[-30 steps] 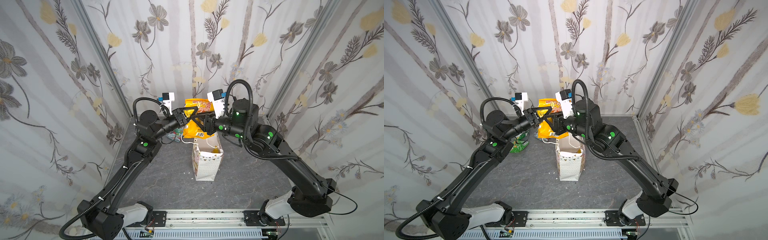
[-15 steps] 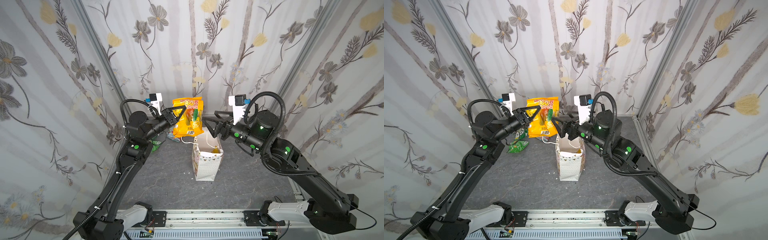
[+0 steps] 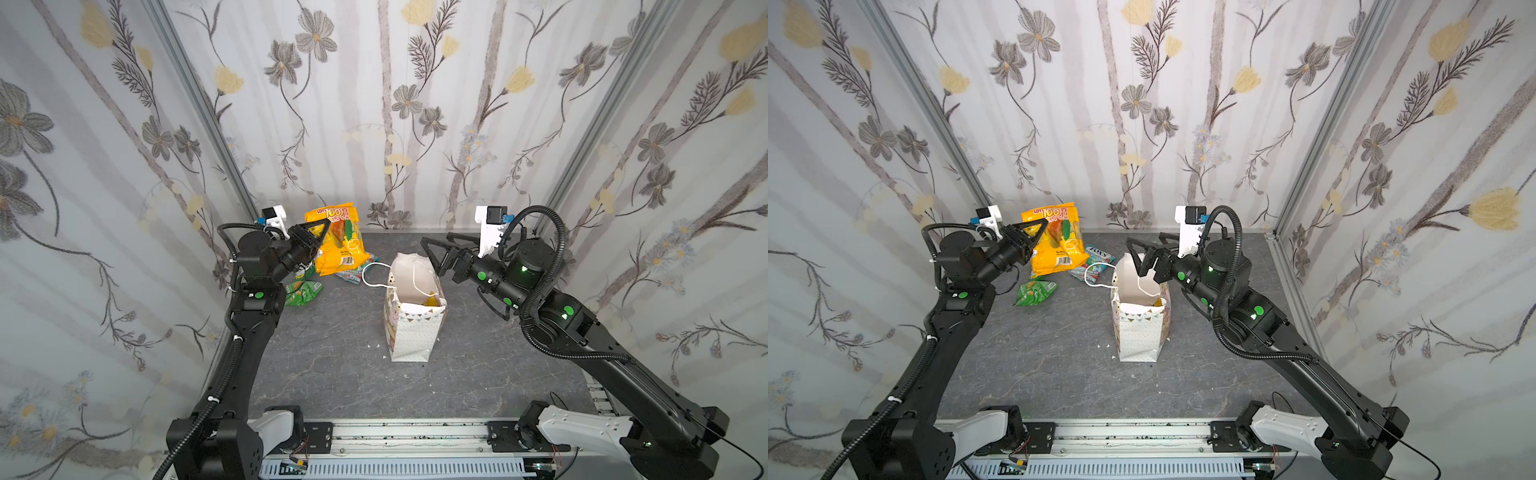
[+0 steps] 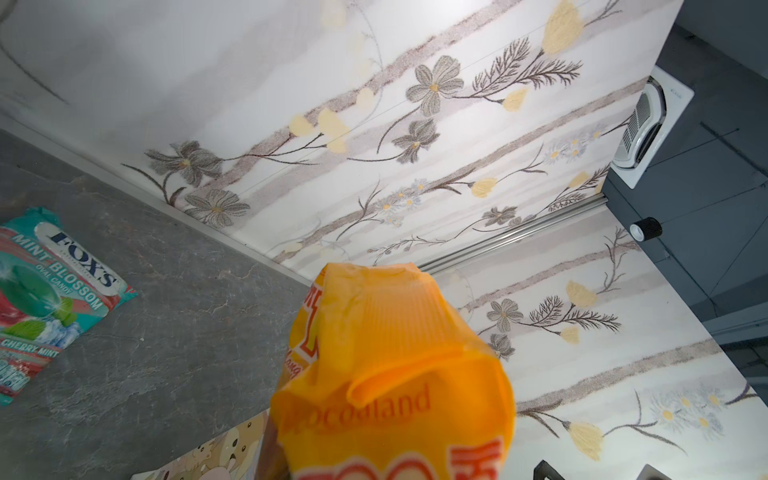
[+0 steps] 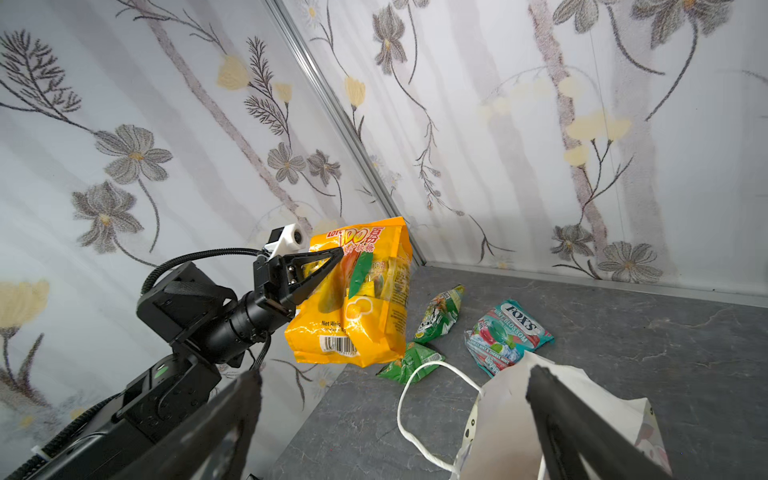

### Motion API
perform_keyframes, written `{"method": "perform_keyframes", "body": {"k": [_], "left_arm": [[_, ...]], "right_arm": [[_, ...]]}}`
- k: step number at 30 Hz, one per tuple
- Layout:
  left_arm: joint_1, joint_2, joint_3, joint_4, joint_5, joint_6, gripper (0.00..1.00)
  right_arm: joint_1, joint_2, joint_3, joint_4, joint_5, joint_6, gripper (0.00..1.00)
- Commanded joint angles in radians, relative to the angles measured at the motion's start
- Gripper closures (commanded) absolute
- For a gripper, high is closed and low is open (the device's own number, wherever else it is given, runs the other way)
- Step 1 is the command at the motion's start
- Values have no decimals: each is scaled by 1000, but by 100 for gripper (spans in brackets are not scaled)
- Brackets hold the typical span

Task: Take the snacks out of the paper bag
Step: 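Carry the yellow pack toward the candy packs with the left gripper while the right withdraws, then lower the yellow pack beside the teal pack and open the left gripper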

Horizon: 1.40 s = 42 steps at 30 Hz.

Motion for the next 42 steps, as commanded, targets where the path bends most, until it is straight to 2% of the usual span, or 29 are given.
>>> {"method": "perform_keyframes", "body": {"k": [1, 9, 15, 23, 27, 31, 38, 42], "left_arm": [[35, 11, -20, 95, 31, 8, 82], [106, 61, -125, 60, 23, 86, 84], [108, 148, -180, 46, 17, 143, 86], [95, 309, -235, 98, 9, 155, 86], [69, 427, -217, 149, 65, 127, 80], [40, 518, -180, 127, 61, 158, 76], [18, 618, -77, -56, 25, 292, 68], [13, 629, -15, -225, -50, 395, 60]], "right_arm": [[-3, 13, -8, 45, -44, 41, 1], [-3, 30, -16, 15, -87, 59, 1], [-2, 36, -18, -2, -100, 67, 1], [-2, 45, -19, -13, -114, 76, 1], [-3, 49, -17, -15, -120, 80, 1], [-3, 48, -14, -16, -121, 84, 1], [-2, 30, -17, -32, -109, 84, 1], [-3, 27, -18, -33, -99, 89, 1]]}}
